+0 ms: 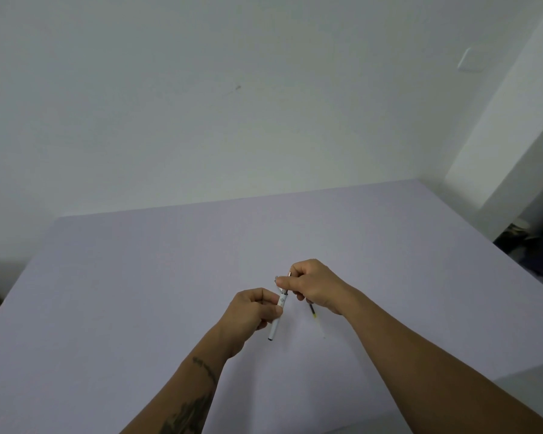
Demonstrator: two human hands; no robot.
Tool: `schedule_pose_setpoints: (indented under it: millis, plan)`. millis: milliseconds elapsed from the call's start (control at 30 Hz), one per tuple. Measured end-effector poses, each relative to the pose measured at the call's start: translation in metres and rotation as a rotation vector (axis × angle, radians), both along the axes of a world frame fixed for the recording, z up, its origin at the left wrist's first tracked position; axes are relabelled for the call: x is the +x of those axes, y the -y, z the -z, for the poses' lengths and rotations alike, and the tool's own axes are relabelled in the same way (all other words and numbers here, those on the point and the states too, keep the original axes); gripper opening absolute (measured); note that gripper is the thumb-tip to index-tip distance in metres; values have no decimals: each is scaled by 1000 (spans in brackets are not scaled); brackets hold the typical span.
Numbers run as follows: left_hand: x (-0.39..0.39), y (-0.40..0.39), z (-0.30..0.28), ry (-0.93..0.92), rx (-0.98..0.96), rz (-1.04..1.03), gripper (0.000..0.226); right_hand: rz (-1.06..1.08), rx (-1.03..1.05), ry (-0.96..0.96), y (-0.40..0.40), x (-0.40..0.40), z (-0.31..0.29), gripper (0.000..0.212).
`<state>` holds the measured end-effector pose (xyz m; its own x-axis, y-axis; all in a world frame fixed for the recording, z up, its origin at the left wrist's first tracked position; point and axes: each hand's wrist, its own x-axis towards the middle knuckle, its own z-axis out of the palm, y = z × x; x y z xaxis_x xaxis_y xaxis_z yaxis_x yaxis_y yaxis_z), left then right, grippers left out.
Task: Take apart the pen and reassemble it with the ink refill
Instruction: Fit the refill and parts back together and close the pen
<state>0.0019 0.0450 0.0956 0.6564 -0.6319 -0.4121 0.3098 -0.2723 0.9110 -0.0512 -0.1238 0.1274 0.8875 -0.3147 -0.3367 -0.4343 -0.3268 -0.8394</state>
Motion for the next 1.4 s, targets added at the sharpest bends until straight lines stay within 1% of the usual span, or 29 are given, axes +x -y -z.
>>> schedule_pose_setpoints:
  millis: [33, 100, 167, 233, 400, 567, 833, 900, 1067, 1300, 1400]
  plan:
    - [-1, -1, 1, 2, 4, 0, 17, 1, -8, 0, -1, 0, 1, 35]
    - [-1, -3, 1, -4, 3, -6, 17, -6, 22, -9, -2, -1, 0, 29]
    - [0, -5, 0, -10, 3, -16, 17, 5, 107, -19, -1, -1, -2, 19]
    - [0, -6, -1, -7, 4, -22, 17, 24, 169, -16, 0, 0, -4, 17]
    - [-1, -7, -2, 0, 10, -20, 16, 36, 155, -18, 0, -3, -4, 10]
    - [-2, -5, -2, 25, 13, -17, 17, 19, 110, -1, -2, -5, -3, 17]
    - [-4, -7, 0, 78, 21, 21, 13, 20, -30, -4, -6, -9, -1, 34]
    - [-5, -7, -1, 79, 26, 22, 14, 14, -22, -20, -5, -10, -2, 32]
    - [-1, -7, -4, 77, 31, 4, 16, 1, 86, -33, -2, -10, -10, 11]
    - [-2, -3, -5, 86, 37, 11, 18, 15, 46, -15, -2, -10, -11, 8]
    - [-1, -3, -3, 92, 40, 22, 18, 16, 34, -7, -2, -11, -10, 13]
